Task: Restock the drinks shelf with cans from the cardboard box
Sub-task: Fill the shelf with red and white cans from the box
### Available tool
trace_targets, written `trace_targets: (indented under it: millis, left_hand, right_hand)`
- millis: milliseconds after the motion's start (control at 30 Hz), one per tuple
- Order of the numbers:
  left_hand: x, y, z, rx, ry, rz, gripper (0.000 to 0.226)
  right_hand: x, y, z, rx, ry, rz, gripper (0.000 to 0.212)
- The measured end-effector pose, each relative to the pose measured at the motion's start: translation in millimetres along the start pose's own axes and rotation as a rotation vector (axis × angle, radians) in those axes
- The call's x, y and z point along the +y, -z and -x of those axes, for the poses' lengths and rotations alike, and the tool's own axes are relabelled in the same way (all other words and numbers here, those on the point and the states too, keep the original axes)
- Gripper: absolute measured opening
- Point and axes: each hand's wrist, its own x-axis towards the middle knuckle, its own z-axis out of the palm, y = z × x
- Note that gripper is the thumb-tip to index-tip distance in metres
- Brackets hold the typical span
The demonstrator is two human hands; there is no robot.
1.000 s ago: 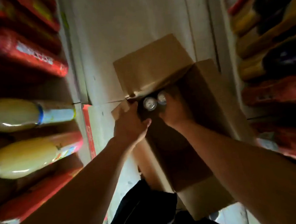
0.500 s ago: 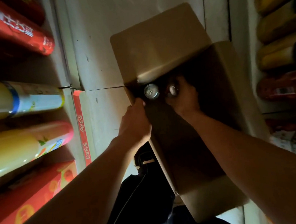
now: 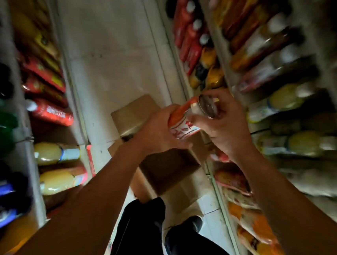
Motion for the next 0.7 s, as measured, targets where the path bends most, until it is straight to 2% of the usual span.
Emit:
trace_targets:
  millis: [100,233,400,500,567,633,700]
  left_hand:
    - [129,13,39,0.093,-0.133,0.023,0.051]
    - [239,12,80,0.037,-0.229,0.155,0.055]
    - [371,-22,110,-0.107,-0.446,0.155,0.052]
    - [418,-53,119,-0.211,-0.545,0.087,0.061]
    - [433,-69,125,-0.287,-0.561,0.170,0.074]
    - [447,-82,128,-0.348,-0.579,0.131,0.083]
    - [459,-90,127,-0.356,-0.672,0.003,0.075]
  right_hand:
    - [-108,70,45,0.062,0.074,-0.029,0.050]
    - [-192,132,110,0.098,0.092,-0.092,0.079]
    - [-242,213,188,0.367,0.117,-0.024,0.056]
    - [-259,253,222,0.559,0.140,0.001,0.058]
    - [-264,270,246,0.658,0.144,0.003,0.058]
    - [-266,287,271,0.754,0.111,0.025,0.058]
    - [-262,302,293,0.851,0.067,0.056,0.053]
